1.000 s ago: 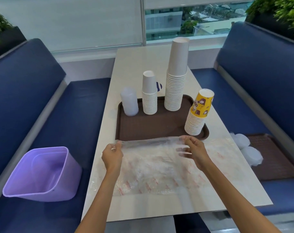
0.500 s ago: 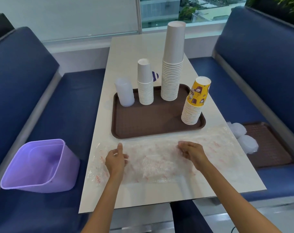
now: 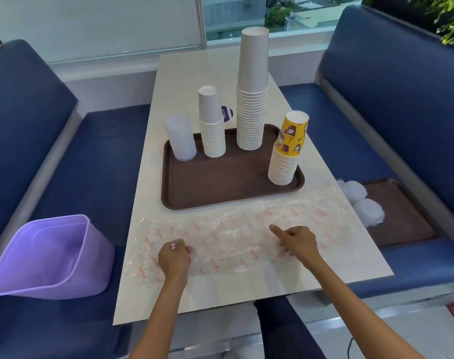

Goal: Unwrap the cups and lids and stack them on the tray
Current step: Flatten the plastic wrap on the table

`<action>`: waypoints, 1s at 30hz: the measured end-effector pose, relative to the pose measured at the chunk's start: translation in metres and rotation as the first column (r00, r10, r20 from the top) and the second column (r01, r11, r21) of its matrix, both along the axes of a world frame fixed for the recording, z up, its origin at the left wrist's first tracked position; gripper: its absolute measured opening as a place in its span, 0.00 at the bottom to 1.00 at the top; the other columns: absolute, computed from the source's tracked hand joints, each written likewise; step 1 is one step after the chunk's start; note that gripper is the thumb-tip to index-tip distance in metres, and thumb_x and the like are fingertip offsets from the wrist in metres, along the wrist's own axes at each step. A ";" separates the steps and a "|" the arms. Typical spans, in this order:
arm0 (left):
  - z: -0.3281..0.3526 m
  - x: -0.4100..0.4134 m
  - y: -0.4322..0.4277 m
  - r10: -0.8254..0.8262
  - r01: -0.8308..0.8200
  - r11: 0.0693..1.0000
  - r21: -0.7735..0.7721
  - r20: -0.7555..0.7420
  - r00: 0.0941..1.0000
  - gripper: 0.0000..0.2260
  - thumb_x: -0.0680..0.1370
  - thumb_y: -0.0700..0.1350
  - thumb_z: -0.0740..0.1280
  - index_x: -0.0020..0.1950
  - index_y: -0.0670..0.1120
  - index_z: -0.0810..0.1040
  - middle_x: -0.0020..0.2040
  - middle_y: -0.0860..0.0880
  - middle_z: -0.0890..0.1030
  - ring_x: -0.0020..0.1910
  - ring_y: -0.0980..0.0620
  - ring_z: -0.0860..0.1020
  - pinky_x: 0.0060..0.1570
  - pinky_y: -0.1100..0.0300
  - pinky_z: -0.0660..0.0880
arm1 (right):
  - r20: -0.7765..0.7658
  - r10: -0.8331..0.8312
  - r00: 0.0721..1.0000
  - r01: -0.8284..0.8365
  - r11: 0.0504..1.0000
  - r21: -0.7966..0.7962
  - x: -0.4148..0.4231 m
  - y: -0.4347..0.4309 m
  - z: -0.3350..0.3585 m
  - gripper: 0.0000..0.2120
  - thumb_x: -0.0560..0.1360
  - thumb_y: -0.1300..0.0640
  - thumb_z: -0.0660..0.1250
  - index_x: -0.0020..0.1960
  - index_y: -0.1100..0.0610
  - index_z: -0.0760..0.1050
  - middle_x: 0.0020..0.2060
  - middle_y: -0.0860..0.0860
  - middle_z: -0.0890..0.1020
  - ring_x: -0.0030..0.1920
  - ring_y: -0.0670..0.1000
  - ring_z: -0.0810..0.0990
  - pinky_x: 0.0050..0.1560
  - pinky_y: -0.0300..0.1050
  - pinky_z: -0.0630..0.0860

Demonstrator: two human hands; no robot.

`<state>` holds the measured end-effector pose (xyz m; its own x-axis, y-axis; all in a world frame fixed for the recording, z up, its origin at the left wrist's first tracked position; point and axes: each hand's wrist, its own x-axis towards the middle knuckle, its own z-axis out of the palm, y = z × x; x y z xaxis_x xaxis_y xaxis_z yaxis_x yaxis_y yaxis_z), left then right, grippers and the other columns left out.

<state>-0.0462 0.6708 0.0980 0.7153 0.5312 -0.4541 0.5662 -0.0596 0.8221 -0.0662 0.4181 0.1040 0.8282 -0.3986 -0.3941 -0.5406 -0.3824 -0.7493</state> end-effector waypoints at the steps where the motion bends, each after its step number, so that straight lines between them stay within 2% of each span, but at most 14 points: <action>1: -0.002 0.000 -0.001 -0.001 0.001 1.000 0.002 -0.004 1.000 0.10 0.81 0.41 0.59 0.58 0.37 0.75 0.35 0.47 0.78 0.28 0.51 0.70 0.30 0.61 0.69 | -0.006 0.007 1.000 -0.007 1.000 0.010 -0.003 0.001 -0.002 0.27 0.73 0.45 0.70 0.39 0.72 0.78 0.33 0.62 0.82 0.31 0.53 0.75 0.40 0.43 0.74; 4: -0.003 -0.002 -0.001 -0.003 0.003 1.000 0.005 0.007 1.000 0.11 0.81 0.42 0.59 0.58 0.37 0.75 0.35 0.46 0.78 0.32 0.48 0.72 0.36 0.59 0.71 | 0.029 0.017 0.999 -0.020 0.996 0.082 -0.008 0.006 -0.005 0.18 0.75 0.51 0.69 0.34 0.64 0.76 0.29 0.57 0.77 0.31 0.53 0.74 0.38 0.42 0.72; 7: -0.002 -0.005 -0.002 -0.021 0.019 0.999 0.039 0.045 0.999 0.11 0.82 0.44 0.59 0.58 0.38 0.74 0.38 0.44 0.79 0.38 0.47 0.73 0.43 0.54 0.72 | 0.169 -0.030 0.985 0.013 0.995 0.102 -0.007 0.010 -0.003 0.18 0.75 0.54 0.69 0.35 0.67 0.75 0.32 0.59 0.78 0.34 0.52 0.74 0.37 0.41 0.70; 12: -0.002 -0.008 -0.005 -0.078 0.062 0.987 0.147 0.102 0.992 0.11 0.82 0.44 0.59 0.55 0.37 0.74 0.46 0.37 0.81 0.39 0.47 0.75 0.38 0.59 0.69 | 0.332 -0.128 0.935 0.062 0.977 0.202 0.001 0.023 0.009 0.13 0.76 0.55 0.68 0.34 0.58 0.74 0.32 0.49 0.82 0.37 0.48 0.79 0.41 0.36 0.71; 16: -0.001 -0.007 -0.010 -0.127 0.100 0.973 0.208 0.120 0.985 0.10 0.82 0.44 0.59 0.54 0.38 0.73 0.47 0.39 0.79 0.44 0.42 0.78 0.41 0.57 0.72 | 0.351 -0.157 0.923 0.089 0.975 0.202 0.007 0.030 0.005 0.15 0.76 0.49 0.68 0.36 0.58 0.76 0.32 0.51 0.82 0.37 0.47 0.79 0.41 0.34 0.70; 19: 0.000 -0.009 -0.011 -0.169 0.127 0.950 0.284 0.128 0.977 0.10 0.82 0.43 0.58 0.54 0.37 0.73 0.42 0.44 0.76 0.41 0.46 0.75 0.41 0.58 0.69 | 0.399 -0.199 0.895 0.140 0.975 0.174 0.012 0.032 0.000 0.18 0.76 0.51 0.69 0.36 0.65 0.76 0.36 0.56 0.79 0.37 0.50 0.76 0.39 0.33 0.69; 21: 0.000 -0.009 -0.010 -0.189 0.137 0.938 0.318 0.138 0.972 0.10 0.82 0.43 0.58 0.53 0.37 0.73 0.42 0.46 0.75 0.40 0.47 0.74 0.41 0.59 0.68 | 0.462 -0.236 0.855 0.175 0.970 0.171 0.013 0.033 0.002 0.14 0.76 0.54 0.69 0.36 0.62 0.76 0.39 0.54 0.77 0.40 0.47 0.75 0.39 0.30 0.69; 24: -0.002 -0.009 -0.010 -0.207 0.145 0.926 0.349 0.146 0.967 0.09 0.82 0.43 0.57 0.53 0.37 0.72 0.42 0.47 0.76 0.40 0.48 0.74 0.41 0.60 0.68 | 0.558 -0.222 0.800 0.177 0.975 0.135 0.014 0.032 0.003 0.14 0.76 0.57 0.69 0.32 0.53 0.74 0.35 0.52 0.78 0.38 0.45 0.76 0.37 0.26 0.69; 27: -0.006 -0.007 -0.012 -0.224 0.159 0.915 0.371 0.137 0.965 0.10 0.82 0.43 0.58 0.54 0.38 0.72 0.41 0.46 0.76 0.40 0.46 0.75 0.40 0.59 0.69 | 0.573 -0.212 0.791 0.167 0.977 0.131 0.013 0.031 0.005 0.12 0.76 0.55 0.68 0.35 0.56 0.78 0.30 0.48 0.80 0.34 0.42 0.79 0.39 0.26 0.70; 30: -0.008 -0.005 -0.014 -0.220 0.156 0.913 0.378 0.130 0.967 0.09 0.82 0.43 0.58 0.54 0.38 0.72 0.40 0.46 0.76 0.39 0.46 0.75 0.39 0.59 0.70 | 0.576 -0.215 0.789 0.120 0.973 0.199 0.013 0.033 0.007 0.09 0.77 0.55 0.67 0.40 0.57 0.80 0.27 0.49 0.80 0.29 0.42 0.78 0.37 0.30 0.74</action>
